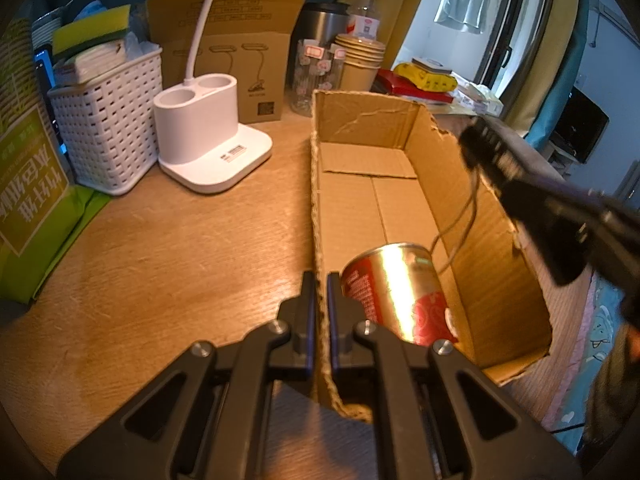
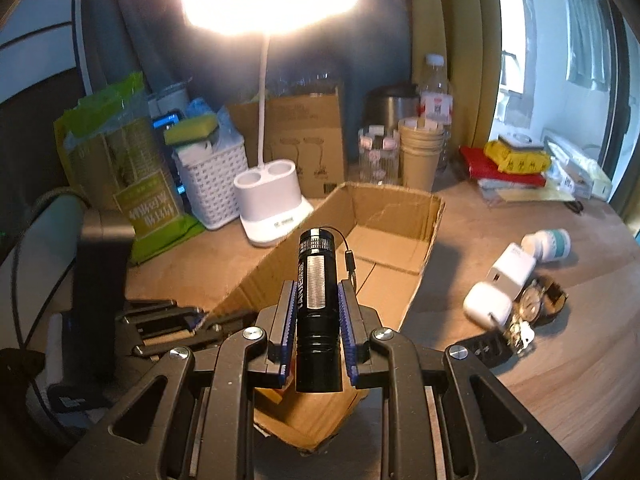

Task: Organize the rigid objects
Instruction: 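Carry the black flashlight into the box beside the can and release it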

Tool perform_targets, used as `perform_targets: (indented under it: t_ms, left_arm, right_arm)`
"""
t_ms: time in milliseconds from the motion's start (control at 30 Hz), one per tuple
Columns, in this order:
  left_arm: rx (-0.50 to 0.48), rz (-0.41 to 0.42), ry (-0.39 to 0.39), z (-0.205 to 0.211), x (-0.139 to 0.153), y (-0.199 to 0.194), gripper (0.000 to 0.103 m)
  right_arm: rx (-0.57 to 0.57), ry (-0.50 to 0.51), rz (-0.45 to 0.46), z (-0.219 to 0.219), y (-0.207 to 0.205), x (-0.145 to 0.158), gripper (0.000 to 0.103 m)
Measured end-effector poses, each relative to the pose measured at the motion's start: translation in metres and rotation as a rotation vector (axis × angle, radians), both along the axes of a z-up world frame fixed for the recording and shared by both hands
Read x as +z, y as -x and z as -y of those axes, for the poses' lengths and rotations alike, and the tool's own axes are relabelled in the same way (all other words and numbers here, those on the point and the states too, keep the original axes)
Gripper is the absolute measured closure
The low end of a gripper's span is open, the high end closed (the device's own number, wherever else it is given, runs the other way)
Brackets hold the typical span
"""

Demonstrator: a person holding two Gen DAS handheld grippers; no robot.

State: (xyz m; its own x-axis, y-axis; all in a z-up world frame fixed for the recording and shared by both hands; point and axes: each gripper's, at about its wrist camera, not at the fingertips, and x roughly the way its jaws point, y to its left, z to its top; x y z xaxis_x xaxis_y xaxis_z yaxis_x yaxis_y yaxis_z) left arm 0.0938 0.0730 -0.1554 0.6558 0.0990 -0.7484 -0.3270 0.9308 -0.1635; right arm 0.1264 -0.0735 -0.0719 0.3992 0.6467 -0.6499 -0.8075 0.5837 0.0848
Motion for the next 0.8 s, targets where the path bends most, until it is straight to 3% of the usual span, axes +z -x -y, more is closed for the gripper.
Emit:
perform_targets:
  t_ms: [400,800]
  left_arm:
    - [-0.001,0.0,-0.002,-0.001,0.0,0.0,0.097]
    - [0.002,0.005,-0.018,0.001,0.001,0.0,0.097]
  right_arm:
    - [-0.017,0.065,-0.044,-0.003,0.005,-0.027,0.081]
    - [-0.02,0.079,-0.038,-0.002,0.009,-0.03,0.08]
